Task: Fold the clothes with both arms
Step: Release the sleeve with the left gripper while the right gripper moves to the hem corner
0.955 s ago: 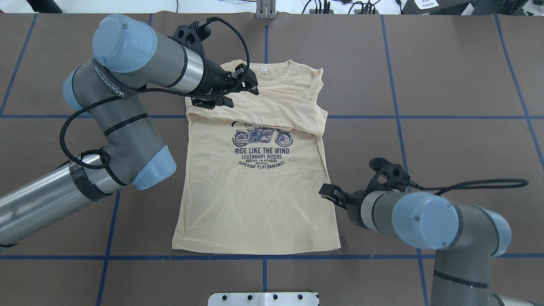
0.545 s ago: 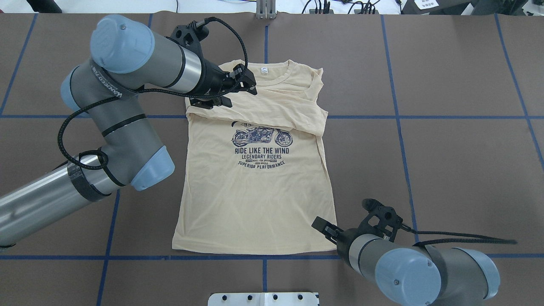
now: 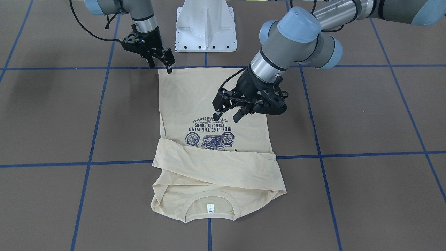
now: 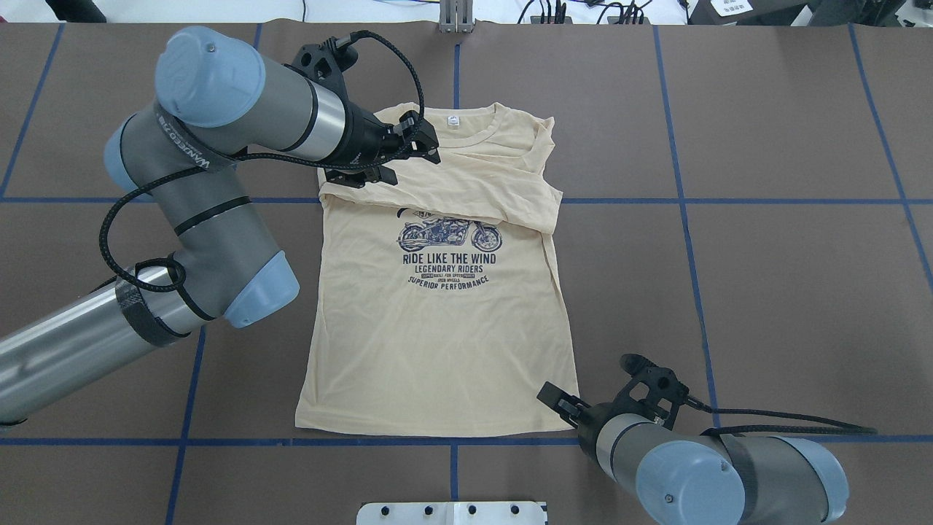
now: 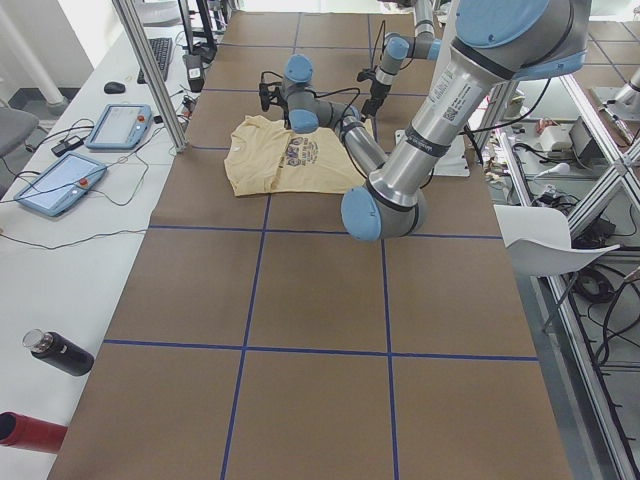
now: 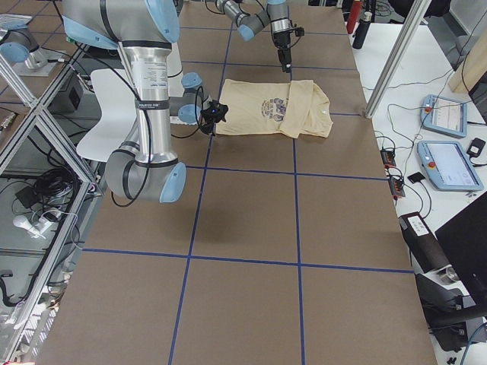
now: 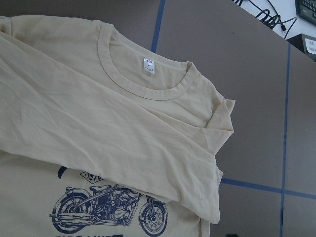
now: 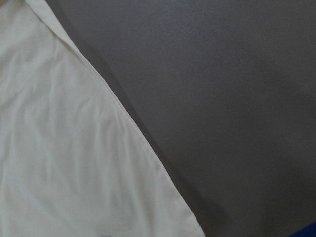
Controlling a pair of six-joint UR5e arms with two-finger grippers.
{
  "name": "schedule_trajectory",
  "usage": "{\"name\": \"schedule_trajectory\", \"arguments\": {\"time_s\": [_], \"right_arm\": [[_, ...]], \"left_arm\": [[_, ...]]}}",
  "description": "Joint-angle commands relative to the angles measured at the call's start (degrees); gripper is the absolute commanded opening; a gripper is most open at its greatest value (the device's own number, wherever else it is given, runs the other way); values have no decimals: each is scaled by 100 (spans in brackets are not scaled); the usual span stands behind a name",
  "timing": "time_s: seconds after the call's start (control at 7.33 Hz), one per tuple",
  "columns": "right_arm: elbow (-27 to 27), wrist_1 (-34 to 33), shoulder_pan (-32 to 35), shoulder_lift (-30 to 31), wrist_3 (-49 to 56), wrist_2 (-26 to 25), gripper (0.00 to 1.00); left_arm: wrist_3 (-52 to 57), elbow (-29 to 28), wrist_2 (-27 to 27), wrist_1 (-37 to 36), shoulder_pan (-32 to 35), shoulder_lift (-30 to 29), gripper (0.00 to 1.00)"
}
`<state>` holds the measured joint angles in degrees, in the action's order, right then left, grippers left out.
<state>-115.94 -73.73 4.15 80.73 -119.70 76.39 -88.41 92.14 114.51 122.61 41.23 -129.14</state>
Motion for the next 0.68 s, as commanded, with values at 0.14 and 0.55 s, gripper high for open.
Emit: {"name": "schedule_trajectory", "arguments": {"time_s": [0.14, 0.55], "right_arm": [[10, -1, -28, 4, -71, 17, 53], [-16, -1, -125, 4, -177, 25, 0]], "left_arm": [[-1, -12, 1, 0, -1, 3, 76], [-36, 5, 10, 0, -10, -6, 76]]}}
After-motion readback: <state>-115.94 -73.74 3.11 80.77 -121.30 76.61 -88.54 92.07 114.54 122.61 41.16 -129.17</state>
